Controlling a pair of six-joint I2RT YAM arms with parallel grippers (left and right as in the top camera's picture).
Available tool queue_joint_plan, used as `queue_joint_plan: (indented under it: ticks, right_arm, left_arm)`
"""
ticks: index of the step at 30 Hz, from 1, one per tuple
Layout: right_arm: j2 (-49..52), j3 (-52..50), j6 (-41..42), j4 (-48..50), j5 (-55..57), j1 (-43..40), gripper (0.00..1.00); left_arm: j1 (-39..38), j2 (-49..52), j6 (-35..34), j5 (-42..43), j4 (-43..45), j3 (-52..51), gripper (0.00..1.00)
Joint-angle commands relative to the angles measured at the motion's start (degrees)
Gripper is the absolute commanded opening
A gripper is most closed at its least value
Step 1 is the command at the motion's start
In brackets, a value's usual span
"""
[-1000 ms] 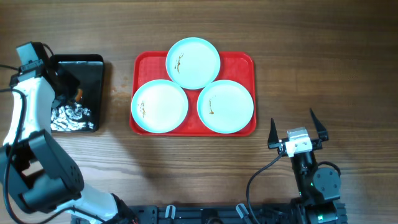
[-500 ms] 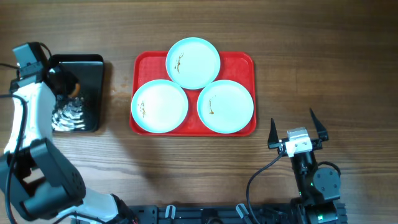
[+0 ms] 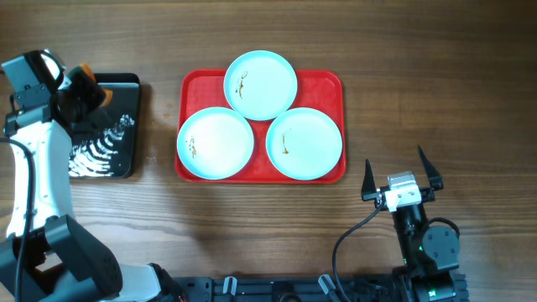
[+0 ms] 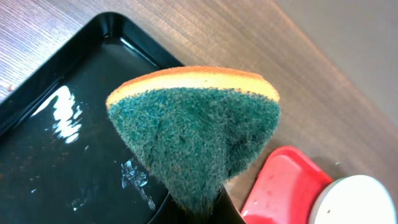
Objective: Clean dirty plates on tray and stack at the side
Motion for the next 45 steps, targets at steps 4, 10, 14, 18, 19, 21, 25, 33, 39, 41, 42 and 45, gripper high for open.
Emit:
queue_joint_plan:
  ticks: [4, 10, 14, 18, 19, 21, 25, 33, 39, 41, 42, 45]
  right_arm:
    - [-0.22, -0.04, -0.42, 0.31, 0.83, -0.24, 1.00]
    - [-0.22, -0.07, -0.42, 0.31, 0.83, -0.24, 1.00]
    - [-0.22, -0.07, -0.39, 0.31, 0.83, -0.24, 1.00]
    - [-0.22, -0.07, -0.39, 0.31, 0.81, -0.24, 1.00]
    - [-0.22, -0.07, -0.42, 0.31, 0.83, -0.24, 1.00]
    - [-0.22, -0.07, -0.42, 0.31, 0.83, -0.24, 1.00]
    - [-0.22, -0.07, -0.42, 0.31, 0.83, -0.24, 1.00]
    - [-0.22, -0.07, -0.39, 0.31, 0.83, -0.24, 1.00]
    - [-0.22, -0.07, -0.42, 0.31, 0.83, -0.24, 1.00]
    - [-0.22, -0.04, -0.39, 0.31, 0.83, -0.24, 1.00]
    - [-0.22, -0.04, -0.42, 0.31, 0.83, -0.24, 0.99]
    - [-0.22, -0.07, -0.37, 0.31, 0.83, -0.24, 1.00]
  left_arm:
    - [1.11, 5.57, 4.55, -4.35, -2.43, -0.02, 0.04]
    - [1.25, 1.33, 4.52, -4.33, -2.89, 0.00, 0.04]
    - [1.25, -3.08, 4.57, -4.35, -2.67, 0.02, 0.04]
    - [1.25, -1.95, 4.98, -7.78, -2.71, -1.25, 0.04]
    - [1.25, -1.01, 4.98, -8.70, -2.27, -2.12, 0.04]
    - [1.25, 1.86, 4.98, -9.75, -1.31, -3.65, 0.04]
    - [1.22, 4.55, 4.96, -9.46, -1.22, -3.76, 0.04]
    - [1.18, -4.74, 4.92, -8.79, -0.94, -3.61, 0.04]
    - [1.25, -2.32, 4.96, -7.96, 0.11, -5.16, 0.04]
    - [1.22, 0.74, 4.96, -7.96, 0.92, -6.43, 0.04]
    - [1.22, 2.36, 4.94, -7.93, 0.68, -6.49, 0.04]
    - [1.25, 3.65, 4.94, -7.65, -0.50, -6.49, 0.04]
